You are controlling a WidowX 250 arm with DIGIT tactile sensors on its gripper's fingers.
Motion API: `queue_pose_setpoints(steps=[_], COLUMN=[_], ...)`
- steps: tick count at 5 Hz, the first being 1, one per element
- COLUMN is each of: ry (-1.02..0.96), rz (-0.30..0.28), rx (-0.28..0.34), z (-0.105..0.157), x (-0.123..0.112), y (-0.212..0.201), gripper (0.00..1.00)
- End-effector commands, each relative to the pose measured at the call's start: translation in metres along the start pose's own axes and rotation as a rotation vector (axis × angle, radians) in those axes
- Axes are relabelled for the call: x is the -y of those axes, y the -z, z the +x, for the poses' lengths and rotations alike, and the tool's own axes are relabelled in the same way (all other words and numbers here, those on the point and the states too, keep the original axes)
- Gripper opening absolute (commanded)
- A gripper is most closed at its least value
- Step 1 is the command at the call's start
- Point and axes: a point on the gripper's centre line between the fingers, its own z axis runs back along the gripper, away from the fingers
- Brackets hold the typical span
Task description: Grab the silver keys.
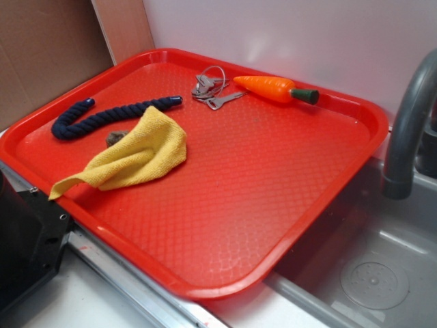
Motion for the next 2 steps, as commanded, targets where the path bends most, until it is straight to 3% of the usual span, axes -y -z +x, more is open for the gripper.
queue_pose_setpoints(steps=[1,2], ry=[0.0,0.054], rz=[0.0,-0.049], rx=[0.0,0.034], z=[0.0,0.029], x=[0.0,-0.012], y=[0.0,0.022], gripper=[1.0,1.0])
